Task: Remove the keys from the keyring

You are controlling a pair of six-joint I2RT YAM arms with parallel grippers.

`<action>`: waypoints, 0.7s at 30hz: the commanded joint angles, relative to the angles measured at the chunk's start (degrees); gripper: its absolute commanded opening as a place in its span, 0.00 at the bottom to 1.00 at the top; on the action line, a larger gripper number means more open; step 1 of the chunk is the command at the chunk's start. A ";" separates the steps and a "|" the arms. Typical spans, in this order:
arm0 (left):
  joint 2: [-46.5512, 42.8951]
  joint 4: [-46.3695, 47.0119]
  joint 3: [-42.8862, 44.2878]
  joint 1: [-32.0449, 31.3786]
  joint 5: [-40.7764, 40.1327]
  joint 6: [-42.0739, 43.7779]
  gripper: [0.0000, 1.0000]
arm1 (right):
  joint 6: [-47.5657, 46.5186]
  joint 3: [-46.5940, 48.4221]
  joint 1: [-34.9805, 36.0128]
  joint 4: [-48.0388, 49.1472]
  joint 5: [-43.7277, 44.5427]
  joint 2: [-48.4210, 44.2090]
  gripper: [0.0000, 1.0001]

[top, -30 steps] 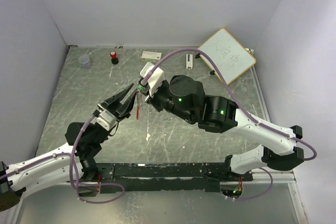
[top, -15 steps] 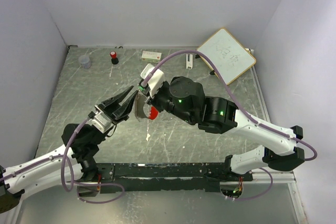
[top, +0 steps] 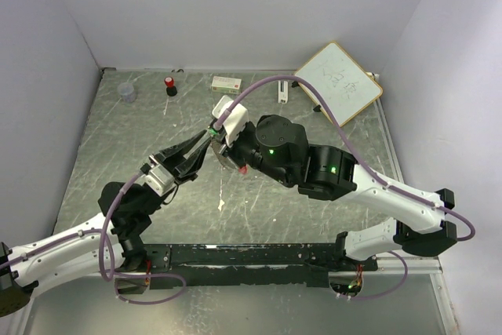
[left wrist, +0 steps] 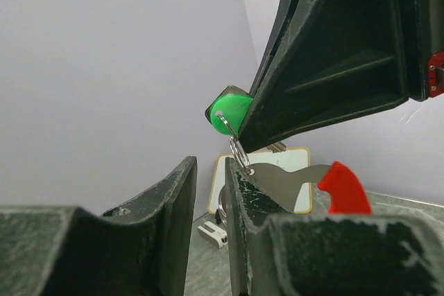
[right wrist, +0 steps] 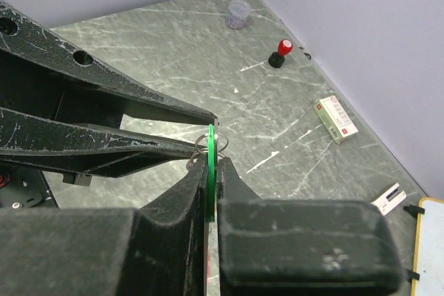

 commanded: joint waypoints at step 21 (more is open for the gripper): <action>-0.68 0.58 1.69 -0.18 5.58 -3.67 0.33 | -2.81 -3.30 0.16 4.07 0.18 -3.07 0.00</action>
